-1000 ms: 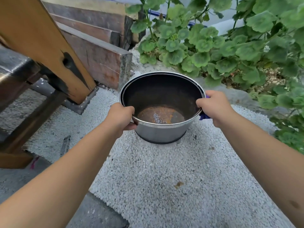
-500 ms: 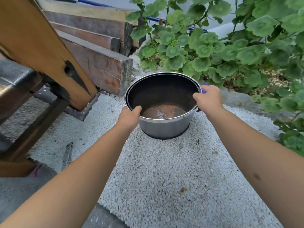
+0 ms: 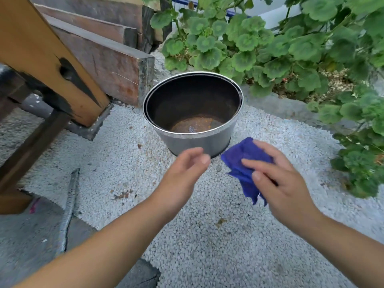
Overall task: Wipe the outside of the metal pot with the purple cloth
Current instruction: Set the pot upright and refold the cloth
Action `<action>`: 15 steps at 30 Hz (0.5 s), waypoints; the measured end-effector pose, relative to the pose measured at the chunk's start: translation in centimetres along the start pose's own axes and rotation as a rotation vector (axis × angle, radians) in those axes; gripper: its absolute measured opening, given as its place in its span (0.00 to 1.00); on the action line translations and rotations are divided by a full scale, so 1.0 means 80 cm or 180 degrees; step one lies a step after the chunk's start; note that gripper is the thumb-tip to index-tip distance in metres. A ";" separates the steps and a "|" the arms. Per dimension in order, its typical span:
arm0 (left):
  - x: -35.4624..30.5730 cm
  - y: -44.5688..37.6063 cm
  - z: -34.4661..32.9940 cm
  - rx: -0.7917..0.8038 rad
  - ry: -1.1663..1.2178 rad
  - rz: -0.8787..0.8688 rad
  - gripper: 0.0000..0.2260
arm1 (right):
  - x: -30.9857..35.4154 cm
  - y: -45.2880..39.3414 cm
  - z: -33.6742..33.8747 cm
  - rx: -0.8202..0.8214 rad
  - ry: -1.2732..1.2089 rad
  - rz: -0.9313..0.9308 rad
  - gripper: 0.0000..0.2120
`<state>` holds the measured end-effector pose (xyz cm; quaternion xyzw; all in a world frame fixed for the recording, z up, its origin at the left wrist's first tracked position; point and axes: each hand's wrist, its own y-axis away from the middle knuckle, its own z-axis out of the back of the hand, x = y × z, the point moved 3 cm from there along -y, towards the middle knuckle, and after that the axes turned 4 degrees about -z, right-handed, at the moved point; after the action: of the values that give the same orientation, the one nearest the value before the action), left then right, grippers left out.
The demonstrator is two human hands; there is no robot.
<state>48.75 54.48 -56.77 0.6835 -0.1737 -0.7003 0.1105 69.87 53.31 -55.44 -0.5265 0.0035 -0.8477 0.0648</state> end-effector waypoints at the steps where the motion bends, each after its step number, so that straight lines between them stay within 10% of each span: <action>1: 0.000 0.001 -0.015 0.0367 0.0472 0.0306 0.23 | 0.004 0.013 -0.009 0.0053 0.0134 0.0146 0.16; 7: 0.003 0.002 -0.032 0.0808 0.0598 0.0246 0.09 | 0.002 0.045 -0.048 0.0360 -0.0509 -0.0389 0.42; 15: 0.004 0.006 -0.015 0.1184 0.0377 0.0161 0.23 | -0.013 0.042 -0.058 0.0618 -0.2678 -0.1773 0.18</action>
<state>49.91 53.84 -56.89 0.7275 -0.3105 -0.6117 0.0098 66.56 49.83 -58.68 -0.7945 -0.2420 -0.5440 -0.1191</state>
